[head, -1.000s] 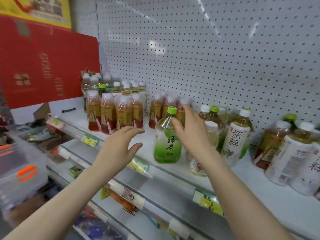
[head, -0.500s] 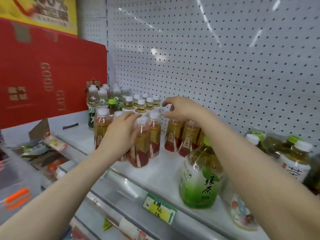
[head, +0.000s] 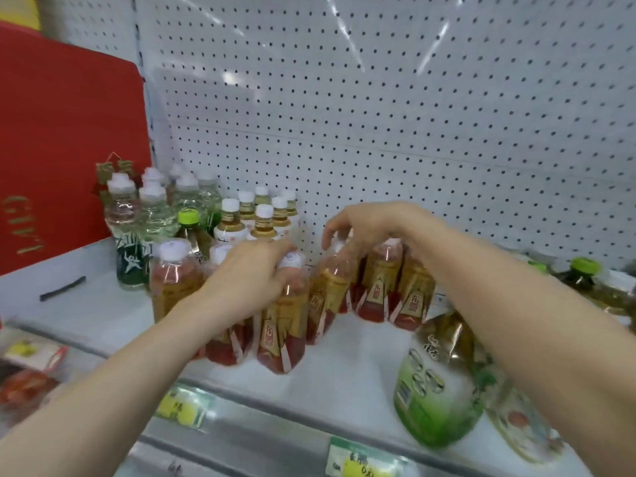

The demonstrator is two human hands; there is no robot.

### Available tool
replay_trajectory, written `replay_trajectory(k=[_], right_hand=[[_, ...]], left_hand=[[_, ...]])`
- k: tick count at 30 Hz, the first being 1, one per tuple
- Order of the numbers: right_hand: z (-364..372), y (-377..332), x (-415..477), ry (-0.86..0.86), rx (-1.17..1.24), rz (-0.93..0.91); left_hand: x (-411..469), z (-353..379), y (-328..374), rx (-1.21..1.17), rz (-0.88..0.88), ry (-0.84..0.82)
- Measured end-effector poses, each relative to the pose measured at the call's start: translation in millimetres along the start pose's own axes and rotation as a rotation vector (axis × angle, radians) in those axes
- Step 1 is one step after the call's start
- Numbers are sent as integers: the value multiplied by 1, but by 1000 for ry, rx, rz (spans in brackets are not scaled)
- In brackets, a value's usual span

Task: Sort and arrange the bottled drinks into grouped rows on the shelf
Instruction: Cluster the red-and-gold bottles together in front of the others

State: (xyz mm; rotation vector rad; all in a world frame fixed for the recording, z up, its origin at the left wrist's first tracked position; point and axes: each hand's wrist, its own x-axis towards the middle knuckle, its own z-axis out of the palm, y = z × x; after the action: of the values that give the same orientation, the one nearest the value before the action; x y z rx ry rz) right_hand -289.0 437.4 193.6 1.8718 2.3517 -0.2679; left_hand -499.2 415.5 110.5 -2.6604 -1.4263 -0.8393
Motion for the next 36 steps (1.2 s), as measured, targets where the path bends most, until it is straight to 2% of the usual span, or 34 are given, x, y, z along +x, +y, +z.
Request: replay_trajectory(k=[4,8,14,19,25,30,36], right_hand=[[3,23,-31,6,13,119],[10,40,-55,71,-81,223],[16,72,-87,124,-4,358],[25,86,-88,207,48,373],[31,94,-93,274,66,365],[37,97,-94,310,79,368],[38,99,-96,294,65,384]], left_hand=[[12,14,6,-99,-3,39],[34,33,23,-162,27,39],[66,67,70,-247,62,12],[78,84,92,-281,89,5],[98,78,88,-252,163,-163],[102,92,92,-227,136,-67],[90,91,95,-243,124,-59]])
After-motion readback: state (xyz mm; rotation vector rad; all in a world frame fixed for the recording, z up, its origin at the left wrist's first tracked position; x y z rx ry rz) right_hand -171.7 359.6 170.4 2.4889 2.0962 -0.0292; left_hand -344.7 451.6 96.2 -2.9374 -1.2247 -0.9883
